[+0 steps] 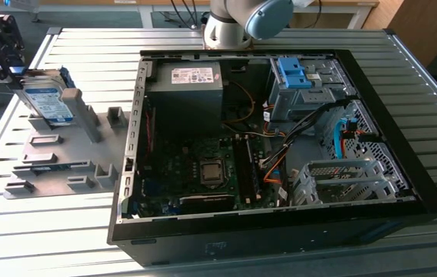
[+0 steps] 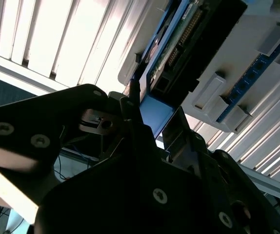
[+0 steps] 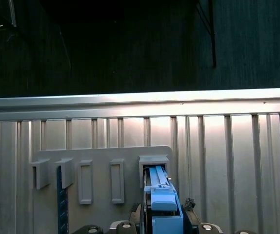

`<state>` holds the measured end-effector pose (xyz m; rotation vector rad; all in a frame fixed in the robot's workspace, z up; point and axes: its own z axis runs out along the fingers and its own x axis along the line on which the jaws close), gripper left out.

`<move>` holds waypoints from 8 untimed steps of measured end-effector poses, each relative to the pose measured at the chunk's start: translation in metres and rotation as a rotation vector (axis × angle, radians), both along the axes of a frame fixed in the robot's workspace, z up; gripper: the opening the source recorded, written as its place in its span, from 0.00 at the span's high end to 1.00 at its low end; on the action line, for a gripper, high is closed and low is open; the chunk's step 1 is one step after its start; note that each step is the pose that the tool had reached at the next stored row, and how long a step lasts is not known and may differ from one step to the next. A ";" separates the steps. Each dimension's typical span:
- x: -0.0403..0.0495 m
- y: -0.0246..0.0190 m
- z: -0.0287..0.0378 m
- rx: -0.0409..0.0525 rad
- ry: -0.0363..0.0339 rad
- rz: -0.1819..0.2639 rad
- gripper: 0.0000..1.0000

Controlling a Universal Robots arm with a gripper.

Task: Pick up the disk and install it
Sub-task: 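Pick up the disk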

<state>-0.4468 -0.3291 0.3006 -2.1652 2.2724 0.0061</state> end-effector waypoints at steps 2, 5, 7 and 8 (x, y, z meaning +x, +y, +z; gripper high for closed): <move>-0.0001 0.0000 -0.0014 -0.0007 0.0001 -0.008 0.55; -0.0002 0.0000 -0.0037 -0.0011 -0.0001 -0.015 0.55; -0.0002 0.0000 -0.0049 -0.0036 0.0000 -0.018 0.55; -0.0002 0.0000 -0.0048 -0.0051 0.0002 -0.018 0.55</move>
